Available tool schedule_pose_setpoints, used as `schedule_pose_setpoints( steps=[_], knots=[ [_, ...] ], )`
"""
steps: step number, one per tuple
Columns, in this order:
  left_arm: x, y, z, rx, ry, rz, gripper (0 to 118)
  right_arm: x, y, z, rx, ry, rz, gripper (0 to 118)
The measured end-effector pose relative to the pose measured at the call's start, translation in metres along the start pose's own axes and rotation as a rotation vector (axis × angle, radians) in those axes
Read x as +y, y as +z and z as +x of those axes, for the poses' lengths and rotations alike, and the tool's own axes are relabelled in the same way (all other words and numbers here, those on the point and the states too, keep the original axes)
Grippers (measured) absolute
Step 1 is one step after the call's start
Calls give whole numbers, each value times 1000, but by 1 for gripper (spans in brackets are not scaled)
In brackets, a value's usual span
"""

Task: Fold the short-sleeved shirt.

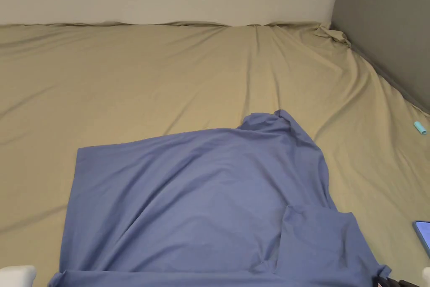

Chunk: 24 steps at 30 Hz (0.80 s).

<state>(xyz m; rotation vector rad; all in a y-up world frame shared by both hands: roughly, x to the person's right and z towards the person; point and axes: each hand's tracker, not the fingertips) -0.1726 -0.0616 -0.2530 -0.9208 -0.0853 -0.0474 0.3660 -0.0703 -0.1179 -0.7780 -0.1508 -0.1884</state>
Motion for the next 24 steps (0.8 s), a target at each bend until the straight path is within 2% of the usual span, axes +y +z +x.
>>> schedule_pose_setpoints(
  steps=[1, 2, 3, 5, 7, 8, 9, 10, 11, 12, 14, 15, 17, 22, 23, 24],
  knots=[
    [4, 4, -4, -10, 38, 5, 46, 6, 1, -4, -22, 28, -21, 34],
    [8, 11, -8, -8, 52, 11, 77, 14, 3, -10, -45, 51, -44, 78],
    [9, 24, -13, -26, 55, 33, 84, 17, 6, -14, -48, 74, -56, 110],
    [13, 59, -10, 31, 31, 108, 84, 25, 29, -28, -57, 90, 9, 111],
    [14, 101, -8, 108, 7, 174, 84, 33, 54, -40, -64, 68, 26, 111],
    [13, 121, -6, 124, 2, 204, 84, 35, 63, -45, -65, 55, 36, 111],
    [12, 139, -5, 109, 7, 235, 80, 36, 72, -51, -70, 39, 46, 103],
    [8, 155, -5, 70, 15, 266, 58, 34, 79, -55, -52, 41, 56, 77],
    [3, 168, -4, 37, 0, 310, 9, 33, 88, -59, -13, 60, 77, 27],
    [-1, 167, -6, 43, -10, 314, 0, 32, 90, -63, -24, 67, 64, 2],
    [-9, 166, -1, 86, -6, 299, 0, 22, 90, -69, -48, 65, 85, 2],
    [-9, 161, -2, 42, -41, 230, 0, 21, 89, -70, -6, 90, 58, 2],
    [-16, 152, 8, 66, -30, 245, 0, 16, 85, -73, -11, 92, 44, 2],
    [-15, 101, -2, -15, 41, 137, 0, 15, 83, -74, 19, 80, 44, 2],
    [-14, 85, -6, -34, 85, 97, 18, 18, 84, -80, 25, 82, 41, 2],
    [-11, 66, -9, -62, 123, 63, 67, 18, 82, -82, 33, 87, 35, 2]
  ],
)
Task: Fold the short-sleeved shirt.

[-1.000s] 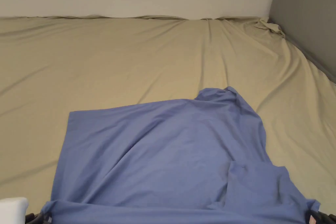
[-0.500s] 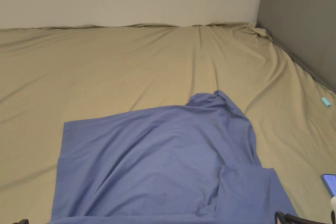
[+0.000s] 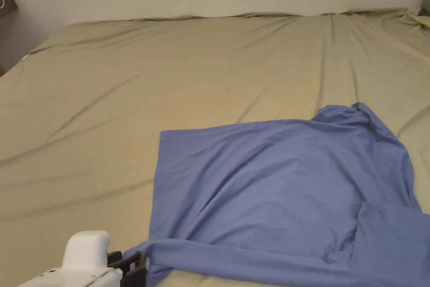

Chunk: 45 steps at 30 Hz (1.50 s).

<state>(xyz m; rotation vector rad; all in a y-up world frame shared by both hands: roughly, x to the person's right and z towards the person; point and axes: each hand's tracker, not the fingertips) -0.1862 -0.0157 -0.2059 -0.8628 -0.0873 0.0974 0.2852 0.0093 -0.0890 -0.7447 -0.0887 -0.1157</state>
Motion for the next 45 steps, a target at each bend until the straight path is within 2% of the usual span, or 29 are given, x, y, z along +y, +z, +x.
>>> schedule_pose_setpoints(
  steps=[1, 4, 8, 9, 10, 11, 15, 17, 18, 20, 21, 22, 23, 25, 30, 31, 32, 33, 34, 35, 38, 41, 45],
  knots=[
    [-2, -16, -3, -5, 24, -31, 91, -1, -2, -1, 3, 1, -3, 2],
    [-5, -61, -3, 51, 43, -99, 91, -3, -8, -3, 19, 2, -25, 2],
    [-5, -91, 2, 61, -8, -128, 90, -3, -16, -9, 21, 12, -57, 2],
    [-6, -96, 3, 48, -21, -141, 72, -4, -20, -10, 20, 16, -67, 2],
    [-8, -97, 4, 29, -39, -133, 30, -5, -22, -10, 18, 17, -75, 2],
    [-11, -98, 7, 12, -51, -121, 8, -4, -24, -11, 15, 18, -83, 2],
    [-14, -89, 20, 46, -69, -100, 8, -7, -31, -10, 7, 21, -118, 2],
    [-10, -79, 16, 19, -33, -86, 8, -8, -35, -5, 6, 9, -129, 2],
    [-8, -73, 16, 14, -26, -73, 8, -9, -37, 1, 2, -2, -132, 18],
    [-2, -64, 14, 11, -27, -57, 8, -8, -43, 18, -14, -58, -151, 109],
    [0, -62, 15, 8, -27, -53, 8, -9, -49, 24, -30, -79, -177, 117],
    [1, -61, 17, 7, -26, -49, 8, -10, -56, 29, -30, -83, -203, 118],
    [2, -60, 19, 6, -28, -45, 8, -12, -58, 37, -46, -75, -155, 118],
    [4, -61, 19, 19, -48, -43, 8, -11, -72, 46, -80, -112, -195, 118],
    [6, -59, 29, 33, -68, -59, 8, -17, -107, 65, -83, -141, -257, 116],
    [7, -60, 29, 32, -65, -64, 8, -18, -112, 69, -74, -137, -273, 105],
    [7, -58, 28, 32, -63, -65, 8, -19, -118, 70, -65, -130, -293, 83],
    [8, -59, 29, 34, -59, -69, 8, -19, -125, 70, -63, -126, -324, 30],
    [8, -61, 29, 34, -56, -76, 8, -21, -129, 69, -58, -121, -315, 7],
    [9, -62, 30, 32, -56, -80, 8, -23, -127, 68, -30, -133, -282, 6],
    [11, -58, 34, 47, -71, -86, 8, -17, -120, 60, -48, -114, -240, 6],
    [22, -50, 40, 54, -97, -87, 8, -2, -103, 60, -46, -146, -166, 6],
    [63, -48, 49, 61, -197, -96, 8, 49, -92, 56, -45, -97, -74, 6]
  ],
)
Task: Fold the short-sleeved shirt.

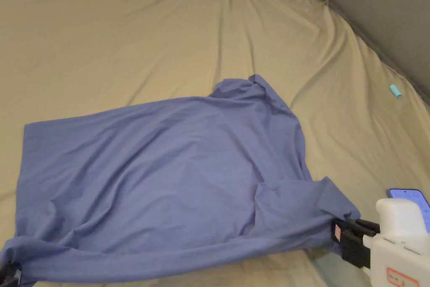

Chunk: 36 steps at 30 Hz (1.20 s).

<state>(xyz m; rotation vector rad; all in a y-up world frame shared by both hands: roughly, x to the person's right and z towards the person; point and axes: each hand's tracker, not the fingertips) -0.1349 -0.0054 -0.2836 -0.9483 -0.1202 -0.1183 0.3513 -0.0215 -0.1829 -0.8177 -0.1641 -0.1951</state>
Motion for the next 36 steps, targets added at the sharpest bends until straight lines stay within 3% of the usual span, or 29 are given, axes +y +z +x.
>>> schedule_pose_setpoints(
  steps=[4, 9, 17, 18, 19, 20, 21, 22, 26, 29, 30, 31, 32, 33, 34, 36],
  knots=[
    [58, -27, -8, -1, -27, -24, 8, 59, -30, -5, 20, 17, 37, 6],
    [117, -99, -9, 19, -41, -90, 8, 114, -115, -15, 16, 66, 9, 6],
    [131, -167, 4, 44, -46, -175, 8, 121, -206, -13, -26, 72, -108, 6],
    [128, -166, 2, 26, 1, -164, 16, 117, -209, -11, -22, 67, -113, 6],
    [123, -163, -1, 17, 31, -146, 38, 115, -210, -10, -17, 66, -112, 10],
    [119, -161, -3, 38, 49, -127, 72, 113, -208, -10, -14, 67, -111, 35],
    [114, -158, -6, 64, 41, -111, 90, 111, -206, -9, -22, 66, -117, 91],
    [110, -152, -10, 46, 40, -103, 90, 109, -203, -9, -27, 68, -132, 116],
    [88, -112, -26, -17, 159, -3, 90, 99, -159, -12, 21, 52, -96, 118],
    [64, -63, -34, 6, 161, 121, 89, 86, -108, -15, 48, 53, -24, 118],
    [52, -41, -36, -10, 140, 178, 71, 79, -87, -19, 57, 59, 4, 113],
    [41, -21, -36, -21, 128, 214, 34, 72, -70, -20, 62, 69, 20, 99],
    [28, -1, -32, -12, 119, 265, 0, 62, -48, -22, 80, 80, 50, 71],
    [16, 16, -24, 19, 129, 291, 0, 51, -29, -24, 89, 86, 53, 11],
    [3, 29, -17, 73, 124, 282, 0, 37, -14, -28, 85, 81, 55, 3],
    [-13, 45, -14, 20, 124, 244, 0, 11, 14, -32, 41, 54, 121, 2]
  ],
)
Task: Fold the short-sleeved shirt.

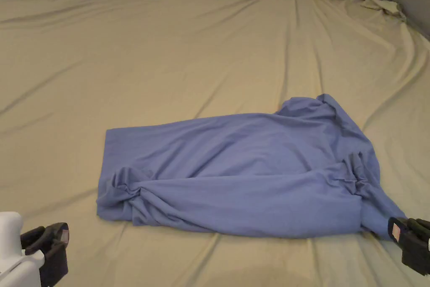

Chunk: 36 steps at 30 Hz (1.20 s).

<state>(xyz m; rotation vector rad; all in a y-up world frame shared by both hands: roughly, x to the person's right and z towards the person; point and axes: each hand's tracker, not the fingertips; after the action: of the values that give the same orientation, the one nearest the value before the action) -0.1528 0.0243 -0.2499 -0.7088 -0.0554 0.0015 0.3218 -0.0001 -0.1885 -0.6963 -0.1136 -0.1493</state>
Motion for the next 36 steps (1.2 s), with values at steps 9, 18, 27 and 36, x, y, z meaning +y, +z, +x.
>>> schedule_pose_setpoints(
  steps=[9, 18, 27, 36],
  knots=[
    [-14, -11, 17, -16, -63, -32, 0, -16, 28, -6, 35, -22, -36, 2],
    [3, -164, 2, -45, -70, -108, 96, 2, -4, -19, 50, -8, -59, 2],
    [-7, -200, 19, -95, -97, -132, 9, 13, -44, -34, 42, 27, -114, 2],
    [9, -179, 1, -116, 15, -119, 9, 12, -73, -15, 58, 7, -134, 3]
  ],
)
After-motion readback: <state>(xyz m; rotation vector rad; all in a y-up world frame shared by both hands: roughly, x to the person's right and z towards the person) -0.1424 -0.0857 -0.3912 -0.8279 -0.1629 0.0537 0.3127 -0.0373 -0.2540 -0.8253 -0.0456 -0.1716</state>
